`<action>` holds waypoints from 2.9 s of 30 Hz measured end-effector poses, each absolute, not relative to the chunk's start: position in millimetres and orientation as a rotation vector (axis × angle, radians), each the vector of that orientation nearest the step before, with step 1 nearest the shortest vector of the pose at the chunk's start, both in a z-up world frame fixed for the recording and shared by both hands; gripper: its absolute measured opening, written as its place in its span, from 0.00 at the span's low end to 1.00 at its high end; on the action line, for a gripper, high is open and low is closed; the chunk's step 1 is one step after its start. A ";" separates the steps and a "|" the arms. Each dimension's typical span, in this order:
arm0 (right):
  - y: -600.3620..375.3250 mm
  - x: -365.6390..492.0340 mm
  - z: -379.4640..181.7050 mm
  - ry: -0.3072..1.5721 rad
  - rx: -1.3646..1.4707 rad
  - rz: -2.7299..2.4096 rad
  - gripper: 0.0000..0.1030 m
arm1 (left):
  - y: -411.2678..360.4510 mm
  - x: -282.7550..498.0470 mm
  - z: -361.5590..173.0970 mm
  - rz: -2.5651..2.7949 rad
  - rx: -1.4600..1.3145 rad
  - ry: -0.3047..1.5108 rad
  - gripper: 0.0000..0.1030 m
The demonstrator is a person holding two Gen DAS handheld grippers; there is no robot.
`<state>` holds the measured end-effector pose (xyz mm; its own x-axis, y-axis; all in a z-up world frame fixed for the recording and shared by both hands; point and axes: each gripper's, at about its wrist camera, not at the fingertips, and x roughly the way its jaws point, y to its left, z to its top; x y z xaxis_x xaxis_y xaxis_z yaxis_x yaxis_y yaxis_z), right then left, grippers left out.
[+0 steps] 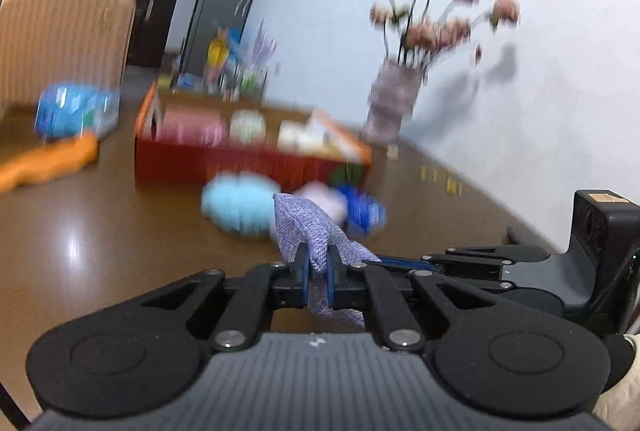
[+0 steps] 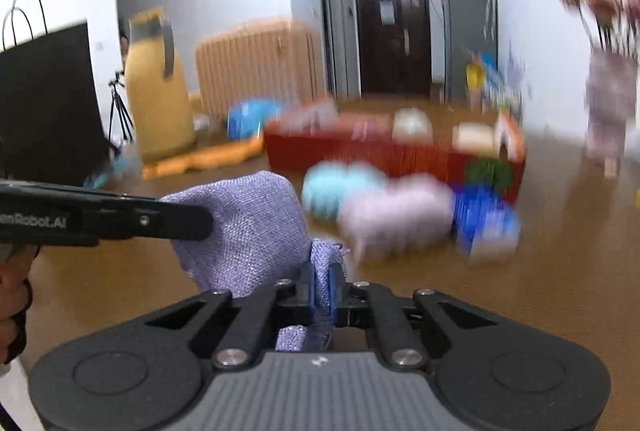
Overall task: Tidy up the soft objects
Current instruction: 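Carry the purple cloth bag into the box and open both grippers, then bring both grippers back over the pink towel roll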
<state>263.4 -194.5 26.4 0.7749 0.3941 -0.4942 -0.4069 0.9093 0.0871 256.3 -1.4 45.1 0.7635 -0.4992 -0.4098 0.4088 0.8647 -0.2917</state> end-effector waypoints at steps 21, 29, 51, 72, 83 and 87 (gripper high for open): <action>-141.2 549.7 23.5 0.767 -0.201 0.503 0.07 | 19.3 484.4 43.0 -0.182 -0.049 0.570 0.33; -148.5 567.4 17.5 0.872 -0.112 0.543 0.10 | -7.3 518.7 45.3 -0.250 -0.049 0.616 0.13; -235.0 453.0 149.2 0.499 0.004 0.251 0.76 | -5.2 421.8 134.1 -0.172 0.044 0.448 0.48; -245.3 297.3 139.4 0.140 -0.011 0.154 0.92 | -14.6 274.0 123.2 -0.105 -0.016 0.198 0.88; -248.3 148.4 45.6 0.244 0.052 0.223 0.94 | -13.5 134.9 42.0 -0.254 -0.124 0.323 0.99; -250.6 121.9 20.0 0.358 0.126 0.258 0.94 | -16.0 117.5 18.4 -0.279 -0.103 0.428 0.99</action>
<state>121.9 -250.6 20.0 0.9043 0.2713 -0.3296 -0.2270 0.9595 0.1671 117.5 -16.0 18.4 0.8724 -0.2882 -0.3949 0.2452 0.9567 -0.1566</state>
